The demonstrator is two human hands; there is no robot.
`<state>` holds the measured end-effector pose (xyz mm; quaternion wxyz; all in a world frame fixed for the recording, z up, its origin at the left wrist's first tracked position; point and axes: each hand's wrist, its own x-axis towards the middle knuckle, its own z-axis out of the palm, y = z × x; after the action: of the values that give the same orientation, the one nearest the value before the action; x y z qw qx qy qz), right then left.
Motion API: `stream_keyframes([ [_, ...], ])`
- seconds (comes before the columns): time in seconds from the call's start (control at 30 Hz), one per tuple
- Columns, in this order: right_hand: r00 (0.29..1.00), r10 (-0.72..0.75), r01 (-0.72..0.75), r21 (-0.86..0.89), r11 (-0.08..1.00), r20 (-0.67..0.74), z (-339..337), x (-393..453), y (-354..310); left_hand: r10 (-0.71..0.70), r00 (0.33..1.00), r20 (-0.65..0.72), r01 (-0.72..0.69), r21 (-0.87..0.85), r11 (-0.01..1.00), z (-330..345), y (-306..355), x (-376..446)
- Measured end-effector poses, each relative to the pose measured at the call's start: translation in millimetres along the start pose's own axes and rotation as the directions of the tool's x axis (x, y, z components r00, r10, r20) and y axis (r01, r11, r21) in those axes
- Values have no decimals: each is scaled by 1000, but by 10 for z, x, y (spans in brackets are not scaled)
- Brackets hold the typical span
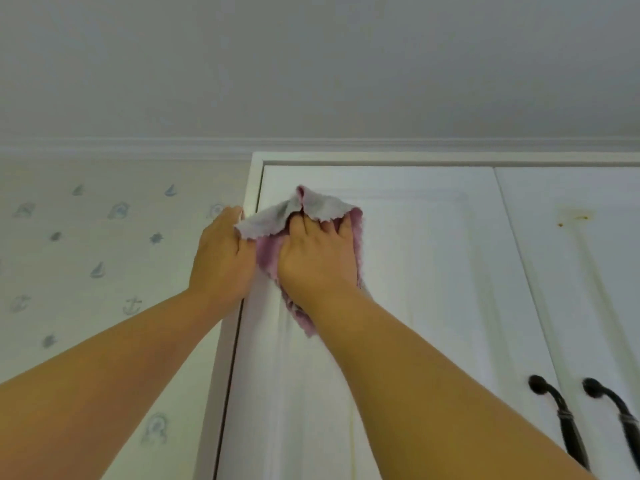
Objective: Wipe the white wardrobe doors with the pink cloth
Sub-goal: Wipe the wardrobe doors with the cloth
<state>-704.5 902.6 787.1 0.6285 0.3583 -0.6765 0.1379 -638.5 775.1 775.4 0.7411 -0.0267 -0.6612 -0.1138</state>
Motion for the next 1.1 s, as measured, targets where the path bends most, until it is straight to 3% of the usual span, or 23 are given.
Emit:
stream_keyframes([
  [0.2,1000,18,-18,7,1000,-1,62,-372,85,-64,998,28,66,-51,997,137,27,-143],
  [0.3,994,55,-49,60,997,-90,80,-635,260,-80,995,64,79,14,997,151,14,-211],
  [0.47,942,336,-336,-8,942,-10,-159,-507,778,-17,981,194,-32,248,968,122,73,-466],
  [0.53,901,430,-431,-11,902,-56,-130,-311,728,71,977,201,-130,302,944,139,-16,-544],
  [0.6,880,471,-473,-28,880,-65,-46,-59,515,79,978,192,-139,323,936,176,-78,-541],
  [0.77,955,285,-287,-16,958,-85,131,82,-64,115,979,170,-159,277,948,200,-135,-481],
  [0.97,994,72,-80,-99,992,-80,52,-258,311,96,983,158,-150,379,913,188,-103,-507],
  [1.03,991,121,-128,-134,983,-59,-2,-269,485,101,982,159,-159,414,896,198,-76,-537],
  [1.1,959,280,-284,-109,953,-52,-32,-216,604,125,979,160,-182,422,888,213,-54,-566],
])
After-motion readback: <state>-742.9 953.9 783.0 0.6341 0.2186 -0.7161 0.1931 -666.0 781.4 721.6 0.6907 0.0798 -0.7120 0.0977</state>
